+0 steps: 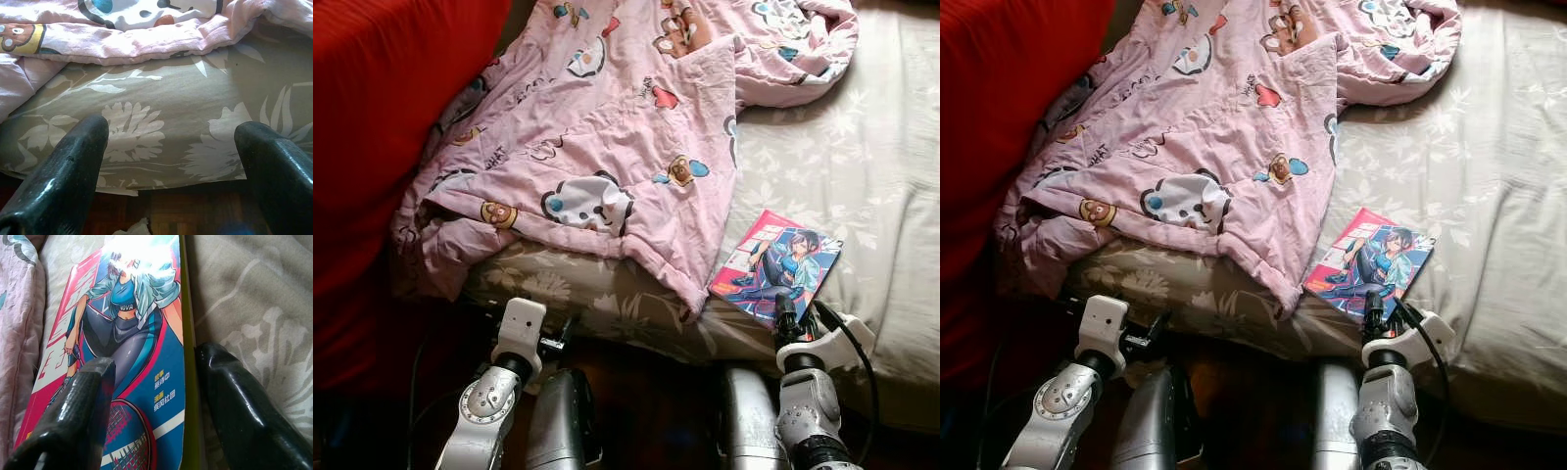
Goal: Clean up the room
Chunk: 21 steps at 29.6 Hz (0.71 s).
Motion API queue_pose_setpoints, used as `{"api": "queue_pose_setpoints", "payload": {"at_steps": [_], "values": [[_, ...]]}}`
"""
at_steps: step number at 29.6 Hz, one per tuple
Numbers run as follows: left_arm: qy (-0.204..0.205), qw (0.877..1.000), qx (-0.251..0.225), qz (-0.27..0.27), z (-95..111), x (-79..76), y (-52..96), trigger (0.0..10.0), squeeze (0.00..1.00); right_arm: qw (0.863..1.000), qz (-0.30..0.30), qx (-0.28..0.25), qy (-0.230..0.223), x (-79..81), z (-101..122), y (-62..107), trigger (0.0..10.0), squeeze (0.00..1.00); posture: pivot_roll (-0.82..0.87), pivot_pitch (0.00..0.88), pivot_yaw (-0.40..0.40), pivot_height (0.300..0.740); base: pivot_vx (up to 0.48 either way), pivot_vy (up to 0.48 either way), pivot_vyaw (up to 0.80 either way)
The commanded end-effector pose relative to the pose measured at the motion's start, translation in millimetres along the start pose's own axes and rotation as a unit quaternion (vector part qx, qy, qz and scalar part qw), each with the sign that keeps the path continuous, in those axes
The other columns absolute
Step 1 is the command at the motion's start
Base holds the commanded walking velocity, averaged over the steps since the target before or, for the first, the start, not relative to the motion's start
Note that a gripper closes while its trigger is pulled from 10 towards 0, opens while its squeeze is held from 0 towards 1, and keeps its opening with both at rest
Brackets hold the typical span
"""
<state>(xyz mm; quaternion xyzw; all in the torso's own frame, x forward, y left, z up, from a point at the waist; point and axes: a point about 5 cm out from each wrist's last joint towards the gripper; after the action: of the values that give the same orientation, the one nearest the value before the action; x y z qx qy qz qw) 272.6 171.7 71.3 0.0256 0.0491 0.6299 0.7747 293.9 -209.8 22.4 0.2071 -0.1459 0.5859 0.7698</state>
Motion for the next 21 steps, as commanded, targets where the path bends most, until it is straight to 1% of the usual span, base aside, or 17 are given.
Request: {"api": "queue_pose_setpoints", "payload": {"at_steps": [1,4,8,10,15,17,18,21], "values": [[-0.006,1.0,0.019,0.007,-7,6.1,6.2,10.0,0.0,0.999,-0.014,0.036,-0.023,-4.9,-18,9.4,10.0,0.0,0.01,0.269,0.139,0.582,0.0,0.0,0.0],[-0.007,1.0,0.019,0.007,-7,6.2,6.2,10.0,0.0,0.998,-0.017,0.045,-0.038,-7.5,-21,11.4,10.0,0.0,0.01,0.269,0.14,0.582,0.0,0.0,0.0],[-0.008,1.0,0.019,0.006,-6,6.1,6.0,10.0,0.0,0.994,-0.024,0.069,-0.078,-13.3,-30,16.4,10.0,0.0,0.01,0.268,0.141,0.582,0.0,0.0,0.0],[-0.008,1.0,0.018,0.006,-6,6.1,5.8,10.0,0.0,0.993,-0.022,0.077,-0.087,-13.7,-33,17.6,10.0,0.0,0.01,0.269,0.142,0.582,0.0,0.0,0.0],[-0.008,1.0,0.018,0.006,-6,6.4,5.8,10.0,0.0,0.99,0.001,0.094,-0.104,-8.7,-39,19.5,10.0,0.0,0.01,0.269,0.144,0.582,0.0,0.0,0.0],[-0.009,1.0,0.019,0.006,-6,6.9,5.7,10.0,0.0,0.988,0.028,0.105,-0.112,-1.4,-42,19.4,10.0,0.0,0.01,0.268,0.145,0.582,0.0,0.0,0.0],[-0.009,1.0,0.019,0.006,-6,6.9,5.7,10.0,0.0,0.988,0.028,0.105,-0.112,-1.4,-42,19.4,10.0,0.0,0.01,0.268,0.145,0.582,0.0,0.0,0.0],[-0.009,1.0,0.019,0.005,-5,7.2,5.6,10.0,0.0,0.987,0.06,0.106,-0.107,6.4,-42,18.4,10.0,0.0,0.01,0.267,0.145,0.582,0.0,0.0,0.0]]}}
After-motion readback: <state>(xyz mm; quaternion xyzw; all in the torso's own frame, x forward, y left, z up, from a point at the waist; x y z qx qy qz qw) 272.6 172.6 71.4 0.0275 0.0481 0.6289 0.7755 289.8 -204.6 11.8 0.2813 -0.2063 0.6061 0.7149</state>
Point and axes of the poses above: a point about 5 cm out from each wrist's last joint towards the gripper, its own y axis pointing back from the gripper into the wrist, its own z axis along the axis of the wrist's last joint, x = y × z, and after that the axes turned 13 degrees about y, right-handed
